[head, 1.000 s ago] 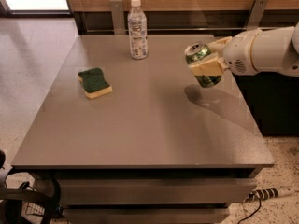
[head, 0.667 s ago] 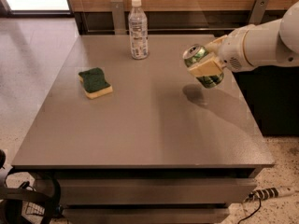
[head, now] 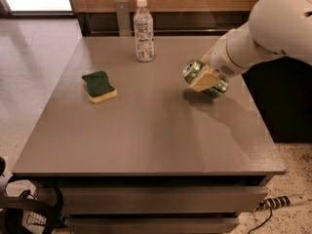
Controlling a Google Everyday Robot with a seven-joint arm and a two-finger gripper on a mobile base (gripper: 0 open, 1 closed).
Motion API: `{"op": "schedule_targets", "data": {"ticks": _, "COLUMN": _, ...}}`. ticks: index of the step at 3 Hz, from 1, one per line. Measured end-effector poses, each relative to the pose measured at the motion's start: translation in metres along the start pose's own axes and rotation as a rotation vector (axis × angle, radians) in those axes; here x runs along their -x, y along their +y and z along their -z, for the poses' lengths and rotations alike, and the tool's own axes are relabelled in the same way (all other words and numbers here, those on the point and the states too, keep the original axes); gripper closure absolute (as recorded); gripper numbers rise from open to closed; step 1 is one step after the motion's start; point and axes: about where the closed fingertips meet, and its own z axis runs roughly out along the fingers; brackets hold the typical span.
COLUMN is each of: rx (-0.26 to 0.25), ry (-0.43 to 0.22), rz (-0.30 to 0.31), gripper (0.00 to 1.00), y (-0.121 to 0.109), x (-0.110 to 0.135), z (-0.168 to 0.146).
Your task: Knock green can over
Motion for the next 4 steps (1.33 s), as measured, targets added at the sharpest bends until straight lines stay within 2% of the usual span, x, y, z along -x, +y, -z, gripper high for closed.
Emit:
{"op": "schedule_targets", "data": {"ticks": 1, "rx": 0.046, "ry": 0.05, "rz": 0.051, "gripper": 1.0, "y": 0.013, "x": 0.002, "z": -0.022}}
{"op": "schedule_targets", "data": {"ticks": 2, "rx": 0.104, "ry": 0.022, "rz": 0.06, "gripper": 0.86, "y": 0.03, "x": 0.003, "z": -0.056}}
{"op": "schedule_targets", "data": {"ticks": 4, "rx": 0.121, "ry": 0.009, "rz": 0.054, "gripper": 0.39, "y": 0.03, "x": 0.01, "z": -0.057}}
